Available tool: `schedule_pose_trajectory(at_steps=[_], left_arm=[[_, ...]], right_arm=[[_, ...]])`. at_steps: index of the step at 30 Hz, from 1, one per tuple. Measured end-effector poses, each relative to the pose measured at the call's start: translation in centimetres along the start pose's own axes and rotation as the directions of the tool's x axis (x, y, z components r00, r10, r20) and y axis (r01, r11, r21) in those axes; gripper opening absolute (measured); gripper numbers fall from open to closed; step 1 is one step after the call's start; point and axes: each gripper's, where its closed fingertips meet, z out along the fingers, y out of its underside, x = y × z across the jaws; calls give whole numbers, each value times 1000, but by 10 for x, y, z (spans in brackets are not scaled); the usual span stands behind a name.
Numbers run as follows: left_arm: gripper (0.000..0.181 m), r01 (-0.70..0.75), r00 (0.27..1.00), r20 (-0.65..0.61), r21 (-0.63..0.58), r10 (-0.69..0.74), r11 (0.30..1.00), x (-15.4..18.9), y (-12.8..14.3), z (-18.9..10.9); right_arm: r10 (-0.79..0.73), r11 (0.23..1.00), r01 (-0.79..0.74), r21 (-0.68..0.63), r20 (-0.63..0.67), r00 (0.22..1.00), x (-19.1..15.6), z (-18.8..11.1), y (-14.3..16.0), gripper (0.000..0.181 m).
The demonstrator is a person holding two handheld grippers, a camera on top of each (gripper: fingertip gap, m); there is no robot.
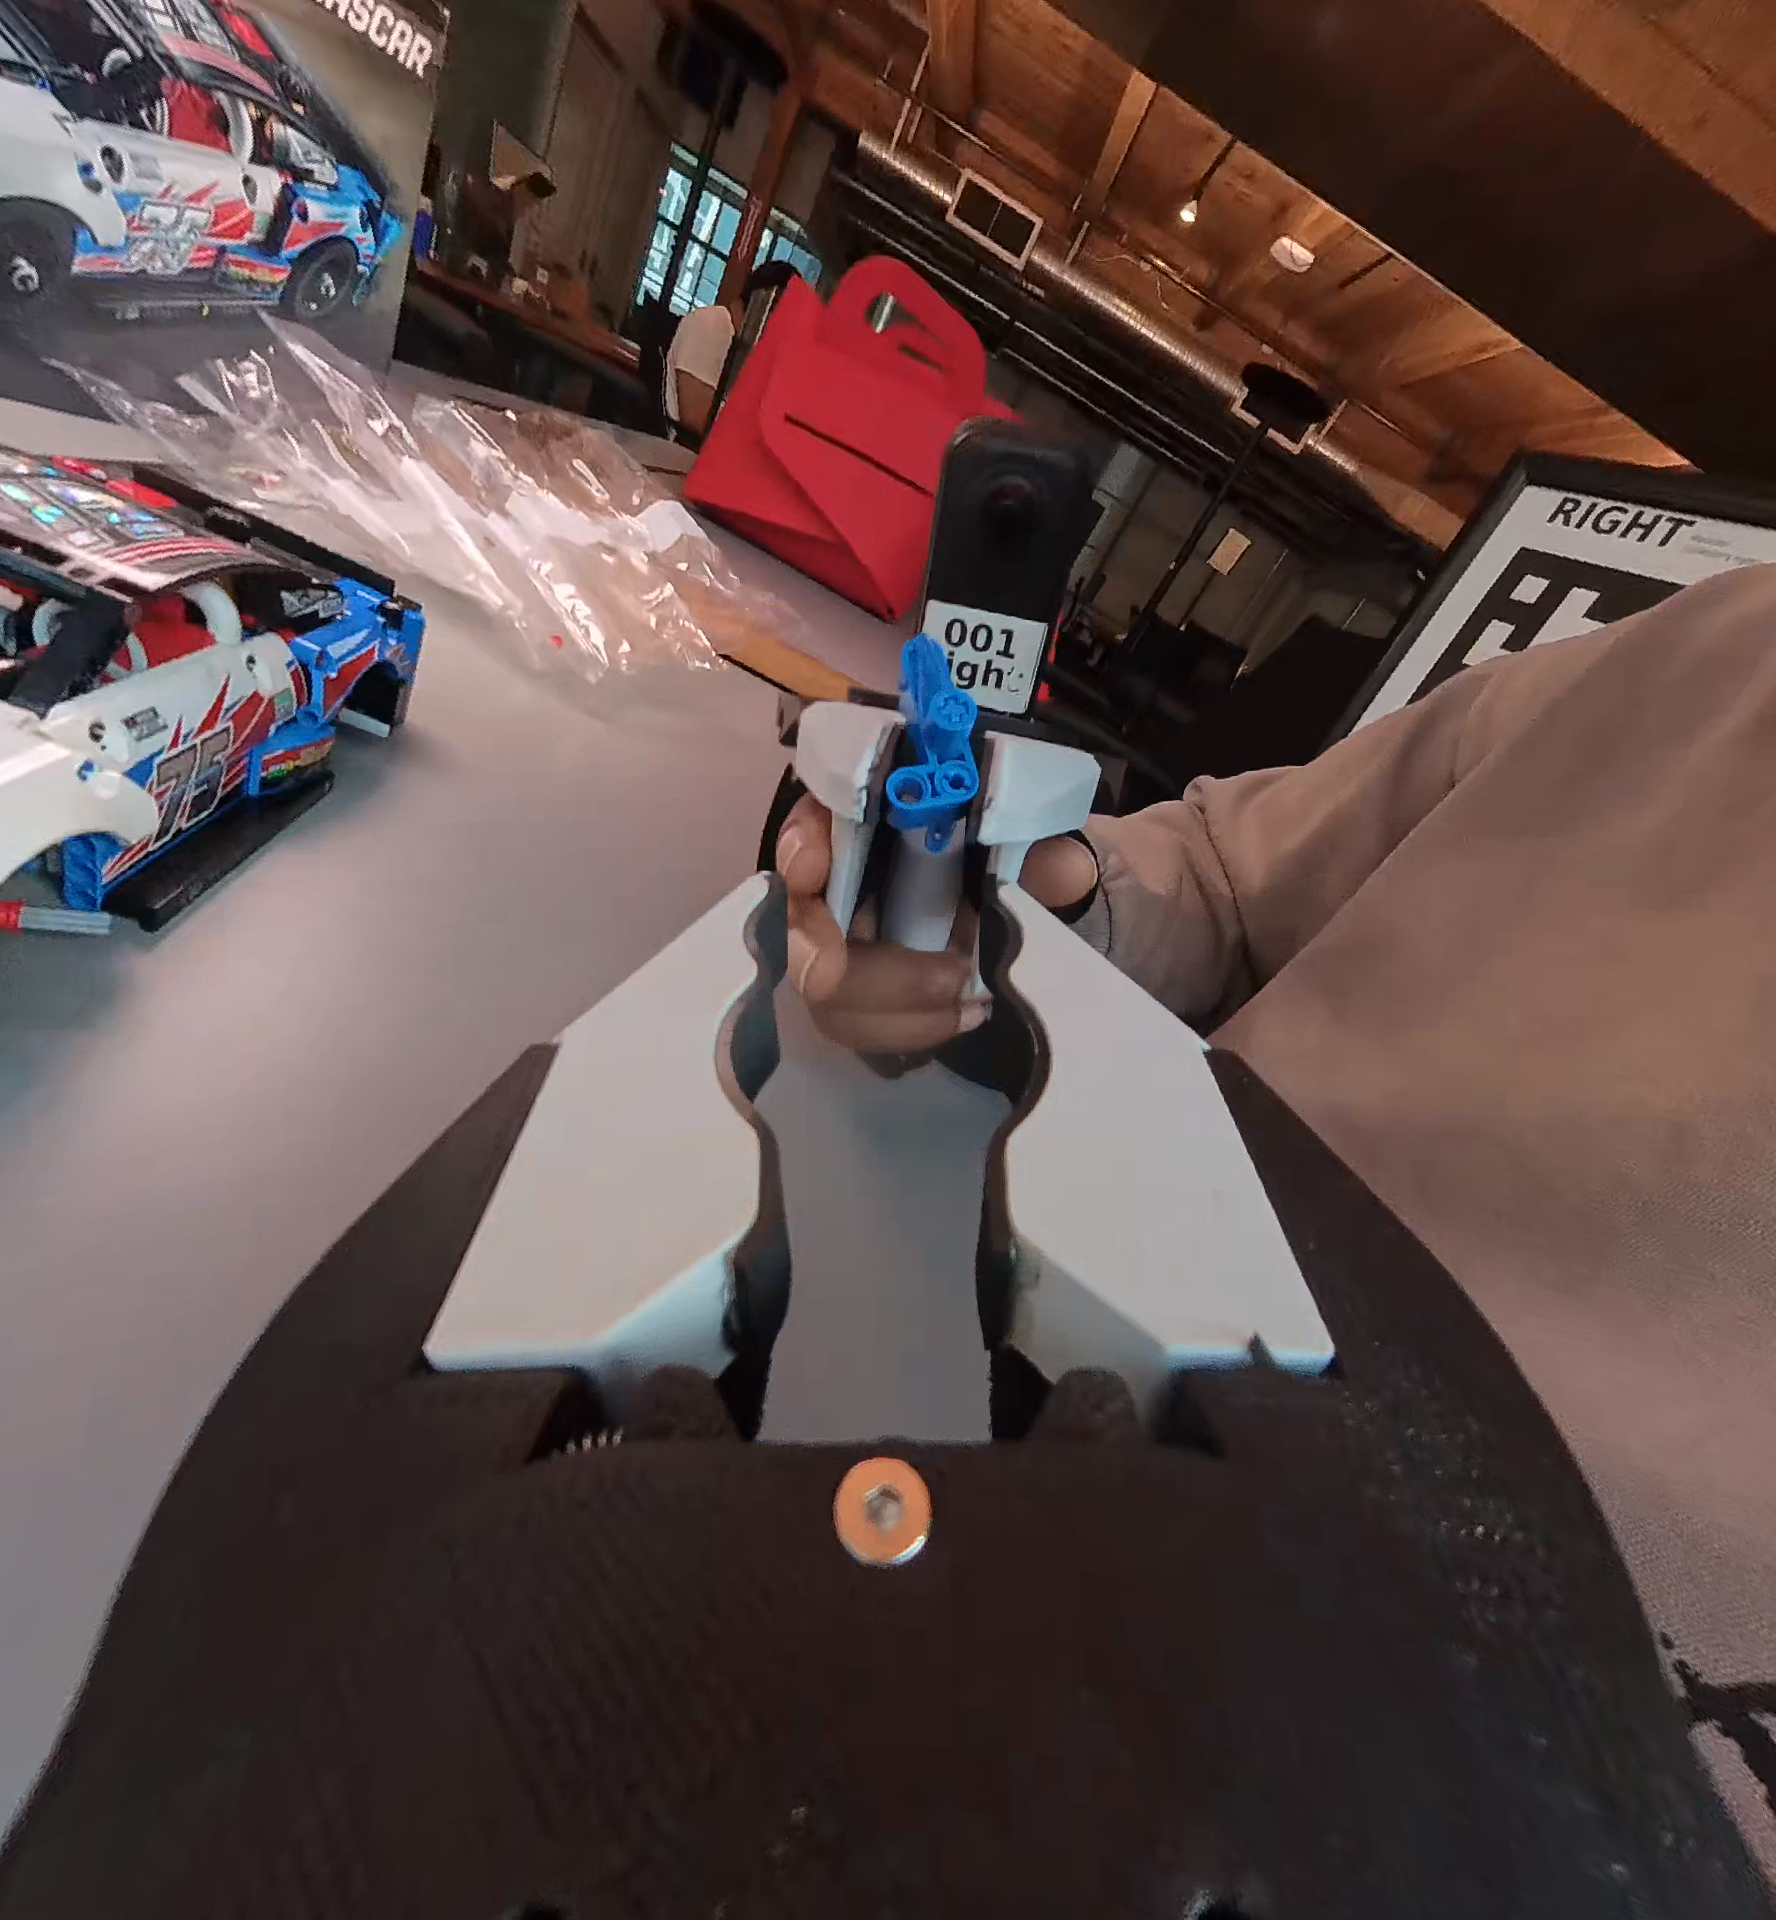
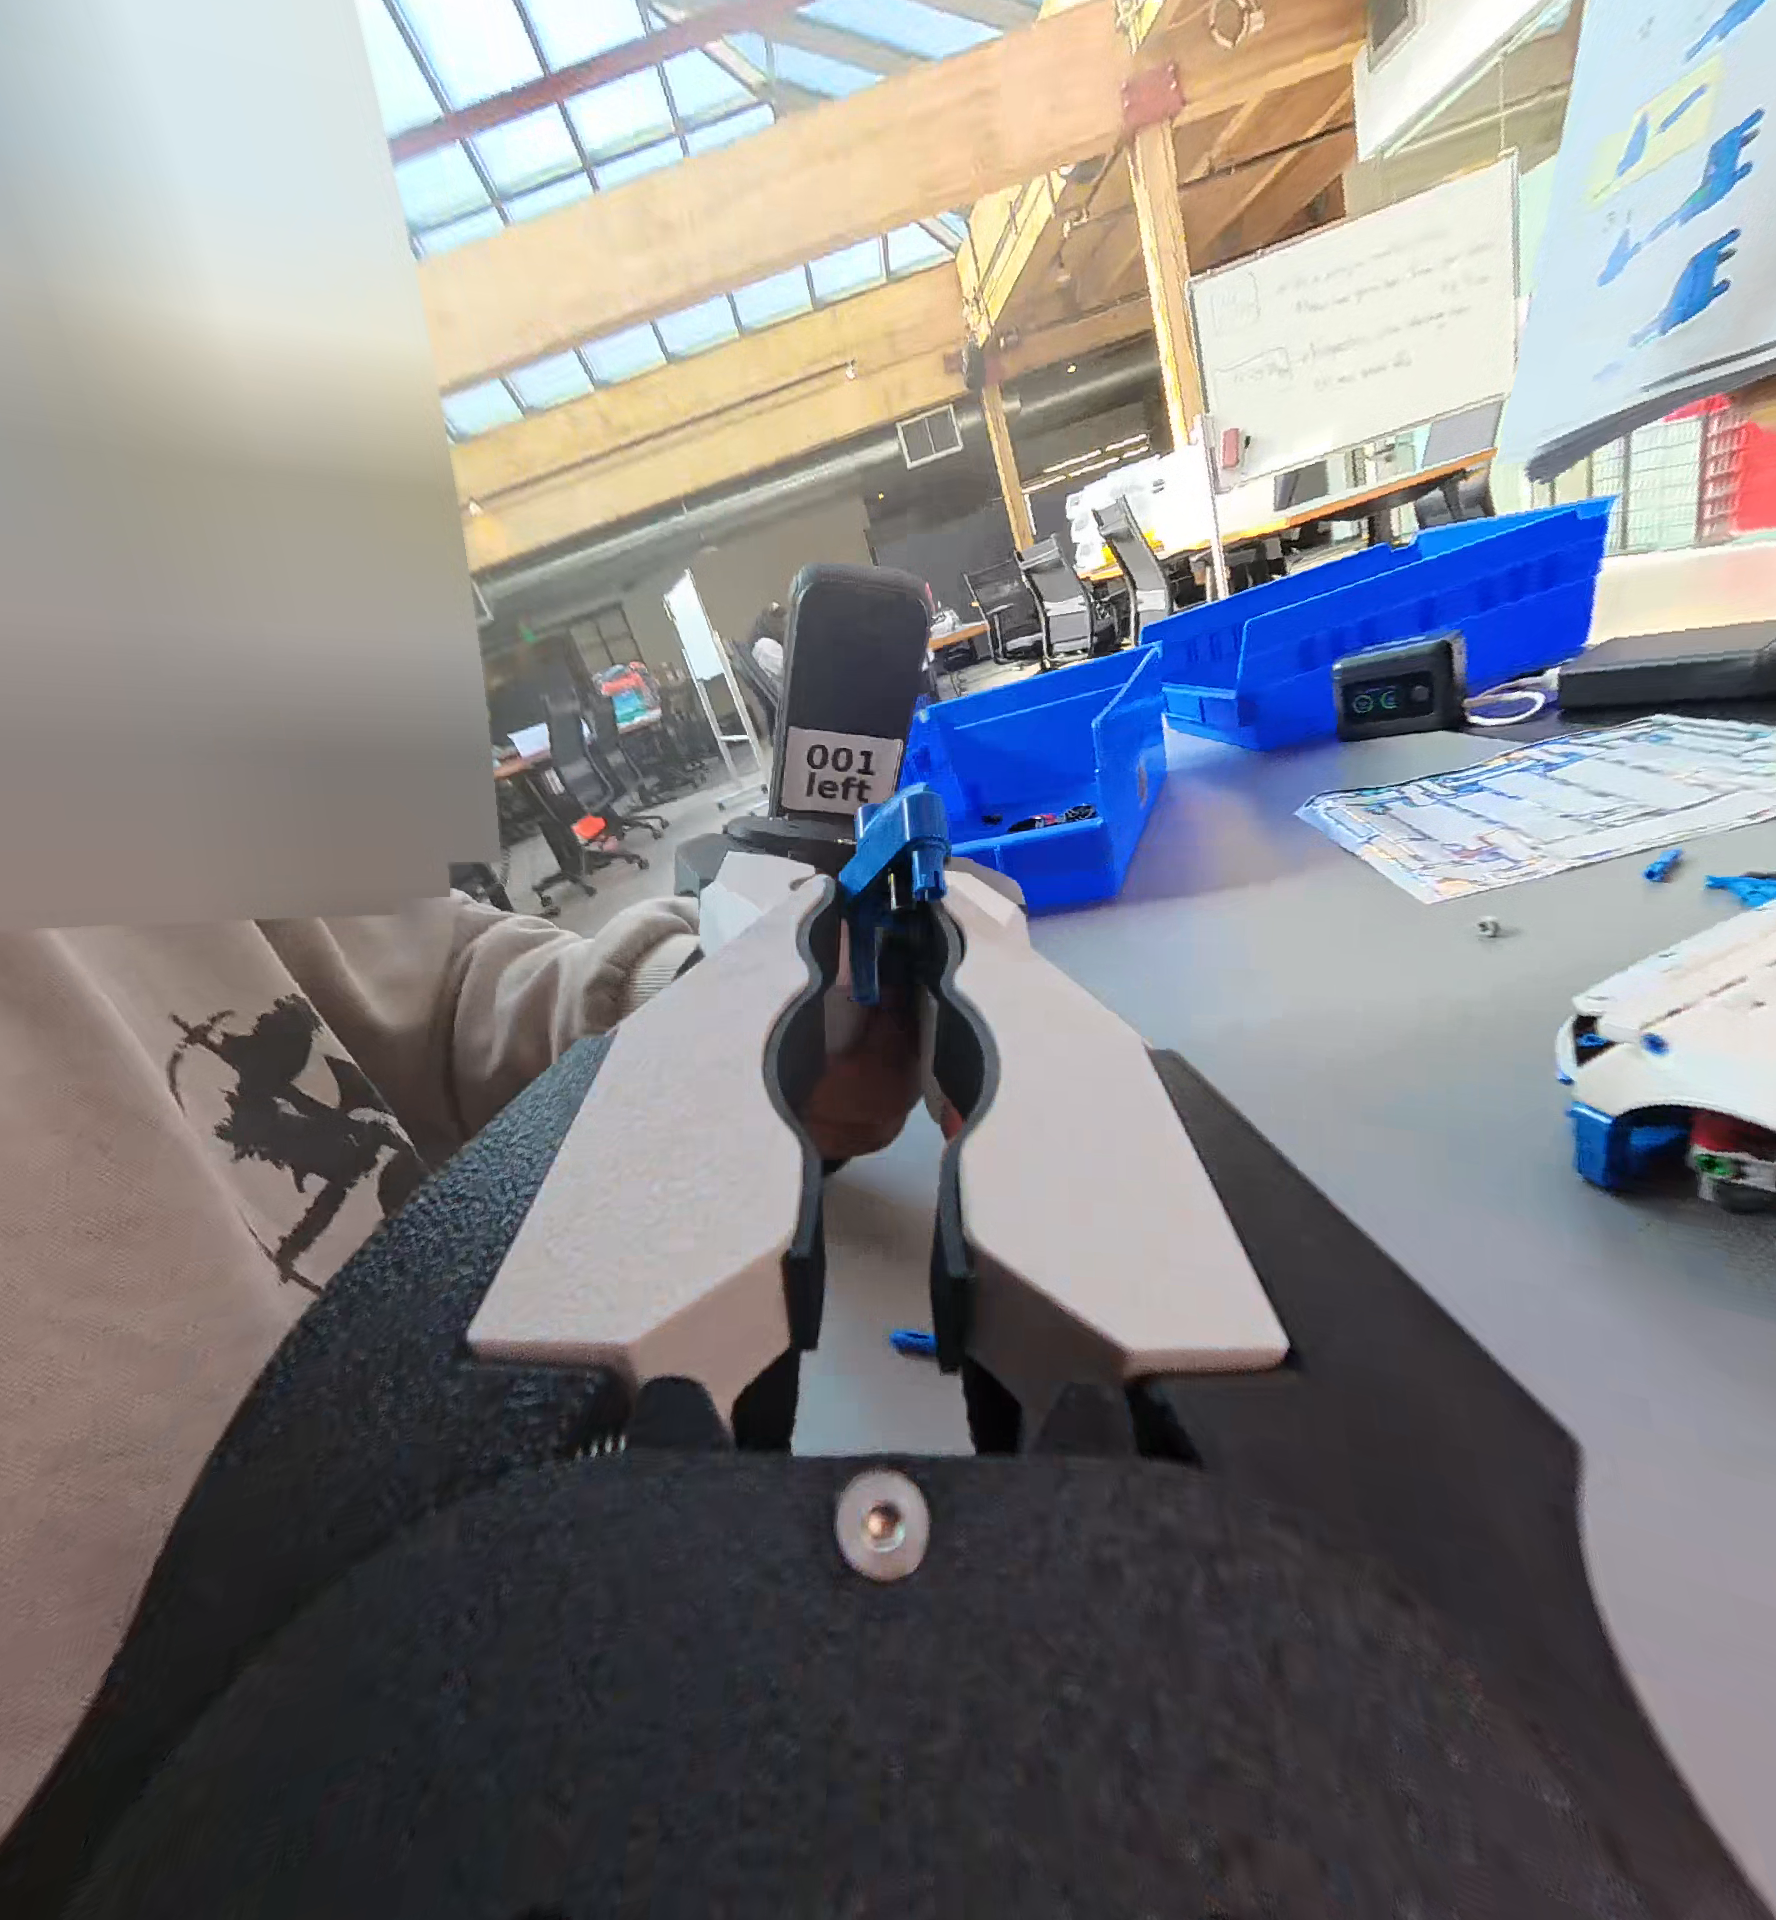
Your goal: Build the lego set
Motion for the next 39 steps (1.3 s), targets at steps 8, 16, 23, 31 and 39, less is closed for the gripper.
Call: schedule_pose_trajectory(at_steps=[8, 16, 23, 31, 39], left_arm=[[13, -64, 995, 78, 31, 62, 997, 0, -3, -4], [2, -87, 987, 135, 18, 84, 996, -7, -1, -10], [14, -347, 879, 312, -100, 360, 933, -19, 1, -10], [2, -115, 981, 139, -141, 134, 983, -12, 14, -12], [2, 417, 802, -302, -334, -515, 845, 34, 42, -19]], right_arm=[[-14, 1000, 14, -14, -60, 998, 6, 2, 6, 12], [-159, 984, 148, -95, -132, 978, 16, -6, 9, 12], [-40, 995, 22, -94, -185, 982, 23, -3, 15, 12], [-244, 944, 236, -231, -3, 970, 5, -7, 21, 36], [-541, 690, 638, -342, 342, 768, -31, -35, 56, 34]])
